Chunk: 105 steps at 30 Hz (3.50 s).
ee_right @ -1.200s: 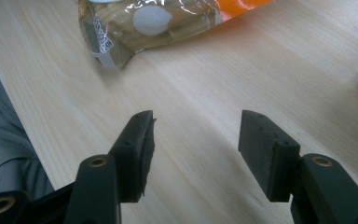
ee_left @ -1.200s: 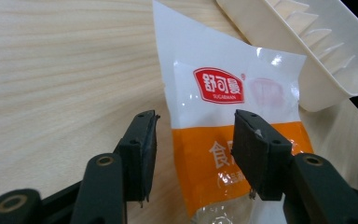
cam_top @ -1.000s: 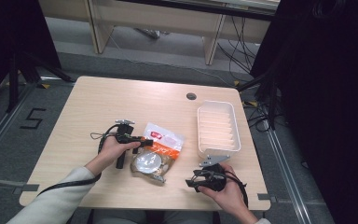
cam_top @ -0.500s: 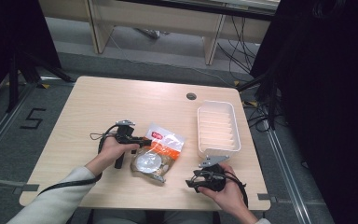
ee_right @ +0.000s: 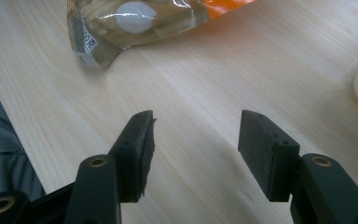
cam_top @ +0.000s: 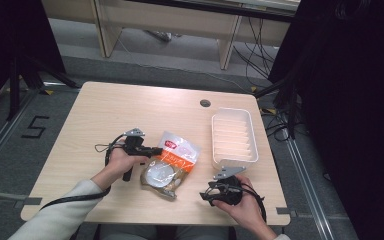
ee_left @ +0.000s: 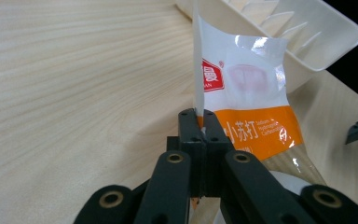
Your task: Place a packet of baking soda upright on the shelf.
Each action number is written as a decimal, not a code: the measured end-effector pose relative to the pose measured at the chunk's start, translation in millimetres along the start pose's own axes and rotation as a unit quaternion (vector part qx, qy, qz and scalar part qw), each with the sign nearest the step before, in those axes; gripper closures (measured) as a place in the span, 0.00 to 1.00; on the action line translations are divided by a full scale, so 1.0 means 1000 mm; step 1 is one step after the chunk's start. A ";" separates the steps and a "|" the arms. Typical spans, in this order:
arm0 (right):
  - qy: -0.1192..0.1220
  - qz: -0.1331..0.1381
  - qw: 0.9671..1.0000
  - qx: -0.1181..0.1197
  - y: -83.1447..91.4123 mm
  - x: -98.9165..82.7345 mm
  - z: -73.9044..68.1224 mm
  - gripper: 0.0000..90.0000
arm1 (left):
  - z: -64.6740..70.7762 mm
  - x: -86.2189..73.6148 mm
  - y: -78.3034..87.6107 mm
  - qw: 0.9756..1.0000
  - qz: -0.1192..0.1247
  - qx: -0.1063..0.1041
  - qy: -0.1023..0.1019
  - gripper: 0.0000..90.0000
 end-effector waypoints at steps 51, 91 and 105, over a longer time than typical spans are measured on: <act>0.098 -0.073 0.989 0.083 0.024 0.112 0.009 1.00 | 0.065 -0.008 0.060 0.993 0.081 -0.058 -0.059 0.99; 0.173 -0.183 0.966 0.051 0.079 0.186 -0.011 1.00 | 0.060 -0.077 0.103 0.994 0.024 0.084 -0.070 0.36; 0.164 -0.174 0.970 0.033 0.105 0.196 -0.003 1.00 | 0.058 -0.080 0.100 0.994 0.019 0.083 -0.063 0.36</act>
Point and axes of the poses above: each handheld gripper's, and its own axes: y roughly backward along the jaws, x roughly out of its top, z roughly to its right, the point moved 2 cm from there along -y, roughly forward along the jaws, and after that the axes turned 9 degrees about -z, right-handed, at the moved point
